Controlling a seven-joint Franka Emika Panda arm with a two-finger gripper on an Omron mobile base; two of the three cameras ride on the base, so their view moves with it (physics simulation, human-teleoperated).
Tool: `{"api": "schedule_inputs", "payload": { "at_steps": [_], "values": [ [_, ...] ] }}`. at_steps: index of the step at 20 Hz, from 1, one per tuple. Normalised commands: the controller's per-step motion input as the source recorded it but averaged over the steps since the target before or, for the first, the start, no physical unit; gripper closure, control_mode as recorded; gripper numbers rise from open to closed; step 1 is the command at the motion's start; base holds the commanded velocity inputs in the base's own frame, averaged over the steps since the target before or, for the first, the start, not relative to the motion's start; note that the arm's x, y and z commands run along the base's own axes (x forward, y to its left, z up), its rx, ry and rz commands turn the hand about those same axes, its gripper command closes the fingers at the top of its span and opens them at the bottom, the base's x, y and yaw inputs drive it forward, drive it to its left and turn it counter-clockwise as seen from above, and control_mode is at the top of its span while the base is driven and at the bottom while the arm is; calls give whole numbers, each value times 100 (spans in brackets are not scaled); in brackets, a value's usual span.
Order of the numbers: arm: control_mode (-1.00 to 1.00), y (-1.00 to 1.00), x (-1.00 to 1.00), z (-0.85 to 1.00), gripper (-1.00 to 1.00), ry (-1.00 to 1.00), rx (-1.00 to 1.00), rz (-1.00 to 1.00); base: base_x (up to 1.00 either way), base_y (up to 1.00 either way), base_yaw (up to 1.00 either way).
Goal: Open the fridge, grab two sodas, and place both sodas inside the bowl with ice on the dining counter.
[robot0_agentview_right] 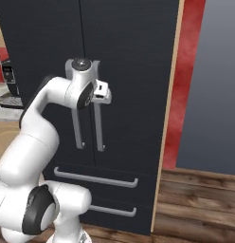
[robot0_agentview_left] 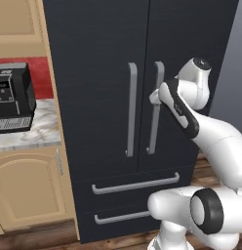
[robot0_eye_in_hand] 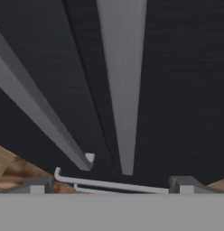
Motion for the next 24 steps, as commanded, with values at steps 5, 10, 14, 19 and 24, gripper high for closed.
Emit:
{"api": "schedule_inputs", "payload": {
  "at_steps": [5, 10, 14, 19, 24],
  "values": [
    [-100, 0, 46, -7, -100, 0, -1, -7, 0, 0, 0],
    [-100, 0, 39, -14, -100, -1, -1, -5, 0, 0, 0],
    [-100, 0, 39, -14, -100, -2, -1, -5, 0, 0, 0],
    [-100, 0, 38, -15, -100, -1, 0, -4, 0, 0, 0],
    [-100, 0, 34, -15, -100, -2, 0, -3, 0, 0, 0]
  ]
}}
